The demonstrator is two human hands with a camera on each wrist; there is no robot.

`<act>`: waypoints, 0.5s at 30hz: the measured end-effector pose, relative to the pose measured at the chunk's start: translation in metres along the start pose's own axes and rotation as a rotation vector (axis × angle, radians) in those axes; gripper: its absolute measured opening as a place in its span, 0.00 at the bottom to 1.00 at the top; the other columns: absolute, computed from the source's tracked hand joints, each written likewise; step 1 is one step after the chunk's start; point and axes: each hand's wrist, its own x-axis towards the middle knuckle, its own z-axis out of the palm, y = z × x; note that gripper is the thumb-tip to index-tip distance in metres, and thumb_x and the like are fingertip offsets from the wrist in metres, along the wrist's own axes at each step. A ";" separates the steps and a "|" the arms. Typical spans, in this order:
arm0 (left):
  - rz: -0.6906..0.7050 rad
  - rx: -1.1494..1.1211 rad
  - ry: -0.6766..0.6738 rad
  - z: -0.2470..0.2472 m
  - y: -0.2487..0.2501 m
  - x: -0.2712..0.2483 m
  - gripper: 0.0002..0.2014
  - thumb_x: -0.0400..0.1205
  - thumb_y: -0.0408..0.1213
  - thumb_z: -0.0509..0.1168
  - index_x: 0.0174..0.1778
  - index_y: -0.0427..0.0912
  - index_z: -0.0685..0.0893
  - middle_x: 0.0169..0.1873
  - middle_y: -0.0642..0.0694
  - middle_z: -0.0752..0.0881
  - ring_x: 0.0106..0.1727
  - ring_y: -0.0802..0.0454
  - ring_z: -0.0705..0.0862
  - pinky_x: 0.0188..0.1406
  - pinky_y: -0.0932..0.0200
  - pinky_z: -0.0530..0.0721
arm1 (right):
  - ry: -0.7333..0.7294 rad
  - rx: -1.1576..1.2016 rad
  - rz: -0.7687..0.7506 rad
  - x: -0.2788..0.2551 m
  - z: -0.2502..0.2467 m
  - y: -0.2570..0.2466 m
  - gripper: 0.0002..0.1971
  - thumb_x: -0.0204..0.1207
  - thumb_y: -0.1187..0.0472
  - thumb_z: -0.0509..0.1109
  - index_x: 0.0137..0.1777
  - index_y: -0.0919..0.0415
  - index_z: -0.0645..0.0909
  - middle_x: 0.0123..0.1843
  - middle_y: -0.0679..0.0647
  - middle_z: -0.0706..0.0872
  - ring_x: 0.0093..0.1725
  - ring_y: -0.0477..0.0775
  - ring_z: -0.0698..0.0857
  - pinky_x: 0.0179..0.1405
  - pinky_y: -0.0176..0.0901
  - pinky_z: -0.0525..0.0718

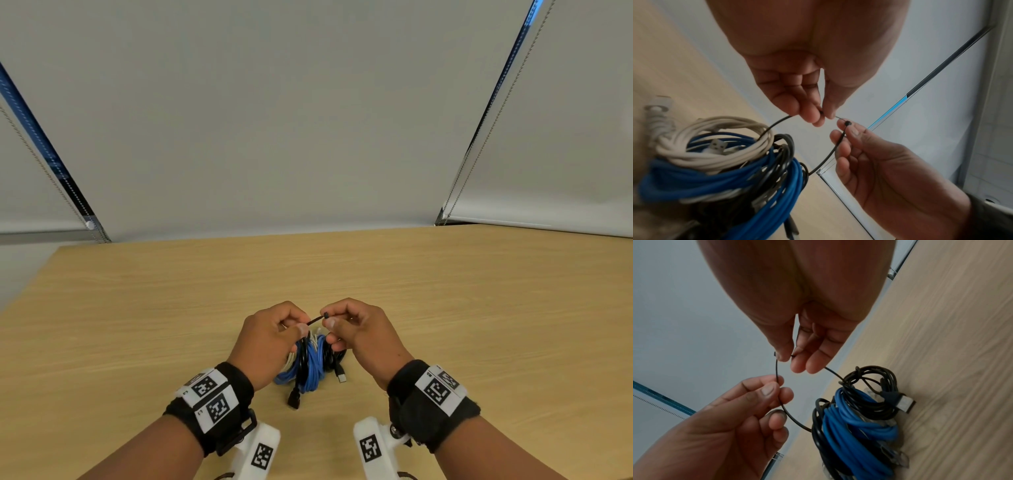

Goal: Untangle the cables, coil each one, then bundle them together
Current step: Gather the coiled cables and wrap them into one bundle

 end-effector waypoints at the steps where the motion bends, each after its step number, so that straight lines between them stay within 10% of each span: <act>1: 0.001 0.001 0.002 0.000 0.000 0.000 0.11 0.80 0.31 0.73 0.39 0.55 0.89 0.31 0.56 0.88 0.27 0.60 0.84 0.30 0.65 0.82 | -0.001 -0.003 -0.002 0.000 0.000 -0.001 0.09 0.82 0.68 0.71 0.52 0.56 0.90 0.39 0.53 0.90 0.39 0.51 0.89 0.44 0.47 0.90; 15: 0.041 0.004 -0.041 0.005 0.004 -0.003 0.12 0.81 0.30 0.71 0.46 0.56 0.89 0.34 0.57 0.90 0.33 0.57 0.89 0.31 0.70 0.81 | -0.069 -0.229 0.000 0.002 0.008 -0.010 0.07 0.79 0.65 0.75 0.54 0.56 0.83 0.37 0.53 0.88 0.36 0.49 0.90 0.43 0.50 0.91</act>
